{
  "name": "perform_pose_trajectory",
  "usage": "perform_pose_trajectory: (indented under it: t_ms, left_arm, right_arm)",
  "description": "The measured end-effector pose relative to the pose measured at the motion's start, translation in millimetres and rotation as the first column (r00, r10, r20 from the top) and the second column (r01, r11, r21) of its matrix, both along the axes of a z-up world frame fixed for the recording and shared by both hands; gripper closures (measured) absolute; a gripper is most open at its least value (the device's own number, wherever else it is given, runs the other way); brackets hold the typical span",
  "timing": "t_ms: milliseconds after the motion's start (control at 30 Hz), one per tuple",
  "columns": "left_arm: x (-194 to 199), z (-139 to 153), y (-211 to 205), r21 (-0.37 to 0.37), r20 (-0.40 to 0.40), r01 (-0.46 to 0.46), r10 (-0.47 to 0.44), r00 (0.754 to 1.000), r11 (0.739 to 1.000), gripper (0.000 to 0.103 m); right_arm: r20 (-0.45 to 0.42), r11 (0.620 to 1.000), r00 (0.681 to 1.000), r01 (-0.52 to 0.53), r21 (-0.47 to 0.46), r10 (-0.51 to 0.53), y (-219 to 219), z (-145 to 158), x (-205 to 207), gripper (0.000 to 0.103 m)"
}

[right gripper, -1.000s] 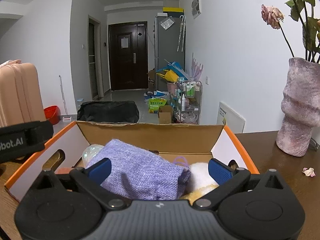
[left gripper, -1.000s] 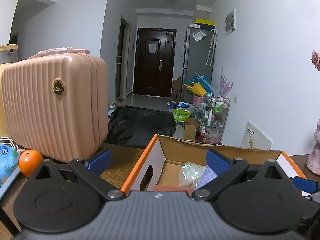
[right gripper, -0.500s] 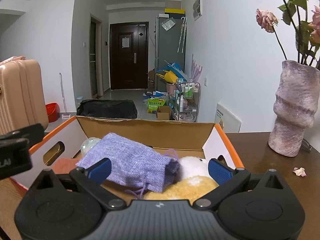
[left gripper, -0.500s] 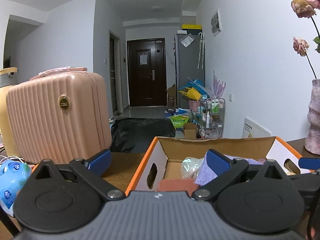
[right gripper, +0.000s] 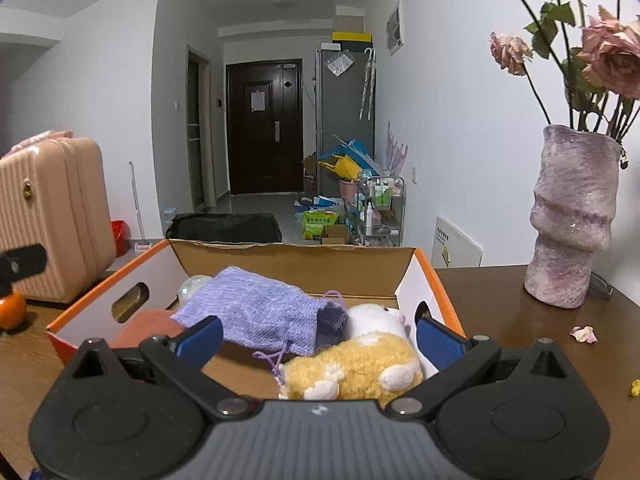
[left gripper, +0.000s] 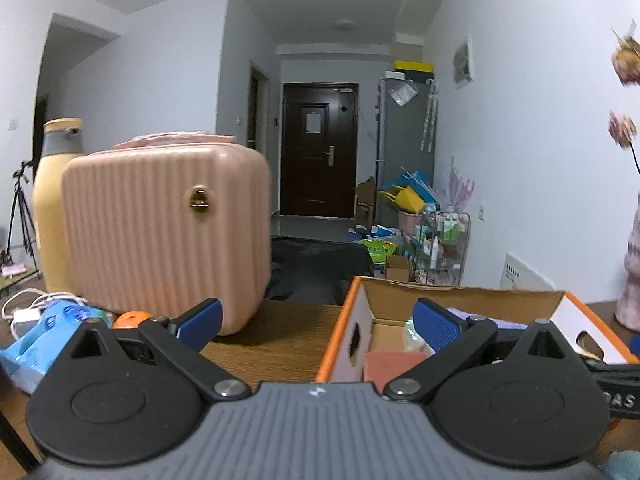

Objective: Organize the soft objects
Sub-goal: 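Move both tools back toward the items left on the table, then lower the right tool onto the pink satin scrunchies and close it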

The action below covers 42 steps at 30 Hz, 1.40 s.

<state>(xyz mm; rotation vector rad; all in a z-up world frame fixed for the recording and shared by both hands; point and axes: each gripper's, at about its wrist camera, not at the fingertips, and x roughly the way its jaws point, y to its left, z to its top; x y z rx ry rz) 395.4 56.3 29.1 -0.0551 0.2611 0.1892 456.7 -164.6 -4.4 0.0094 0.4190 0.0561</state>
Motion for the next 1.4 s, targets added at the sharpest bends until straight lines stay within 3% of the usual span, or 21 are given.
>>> perform_pose_trajectory:
  t_ms: [267,633,1400]
  left_arm:
    - [-27.7,1.6,32.7,-0.046,-0.042,-0.029,0.027,0.999,0.999,0.0]
    - [-68.2,0.0,40.8,-0.015,-0.064,-0.019,0.018,0.998,1.0,0.0]
    - [-146.3,1.6,56.5,-0.037,-0.101,0.013,-0.016,0.995,0.999,0.0]
  right_arm:
    - [0.027,0.999,1.0,-0.01,0.045,0.009,-8.9,2.8,-30.0,0.0]
    - [0.054,0.997,0.998,-0.017,0.077,0.013,-17.8,2.2,-71.3,0.0]
    - [0.075,0.999,0.996,-0.053,0.004,0.052,-9.3,-9.3,-163.8,0.0]
